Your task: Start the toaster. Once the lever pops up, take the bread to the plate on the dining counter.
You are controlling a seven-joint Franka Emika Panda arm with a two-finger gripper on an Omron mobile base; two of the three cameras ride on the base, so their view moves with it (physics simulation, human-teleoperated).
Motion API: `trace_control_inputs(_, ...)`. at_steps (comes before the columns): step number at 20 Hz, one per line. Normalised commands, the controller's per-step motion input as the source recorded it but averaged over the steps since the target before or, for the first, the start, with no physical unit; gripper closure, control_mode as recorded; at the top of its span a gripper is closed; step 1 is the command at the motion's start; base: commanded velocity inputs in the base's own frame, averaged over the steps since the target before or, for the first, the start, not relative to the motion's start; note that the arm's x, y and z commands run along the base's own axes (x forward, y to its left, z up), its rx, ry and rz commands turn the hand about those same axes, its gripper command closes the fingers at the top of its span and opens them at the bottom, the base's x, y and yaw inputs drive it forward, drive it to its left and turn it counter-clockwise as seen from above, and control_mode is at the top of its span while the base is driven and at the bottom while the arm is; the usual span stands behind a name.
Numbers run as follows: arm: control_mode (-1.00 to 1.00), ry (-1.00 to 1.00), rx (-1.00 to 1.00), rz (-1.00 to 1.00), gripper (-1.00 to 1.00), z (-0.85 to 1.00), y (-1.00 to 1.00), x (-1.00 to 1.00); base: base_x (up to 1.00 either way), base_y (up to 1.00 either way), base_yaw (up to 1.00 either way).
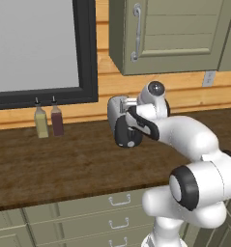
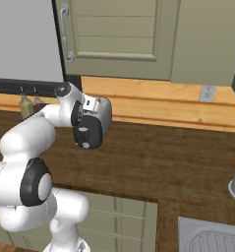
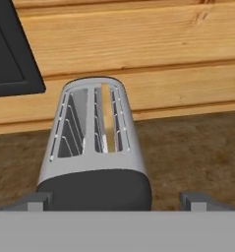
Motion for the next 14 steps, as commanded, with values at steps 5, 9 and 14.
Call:
trace_control_inputs(5,-1.00,0.00,0.00,0.00,-1.00,-0.30,0.00,0.29,0.00,0.00,0.00)
trace_control_inputs(9,-1.00,0.00,0.00,0.00,-1.00,-0.20,0.00,0.35,0.00,0.00,0.00)
trace_control_inputs(14,-1.00,0.00,0.00,0.00,-1.00,-0.12,0.00,0.37,0.00,0.00,0.00)
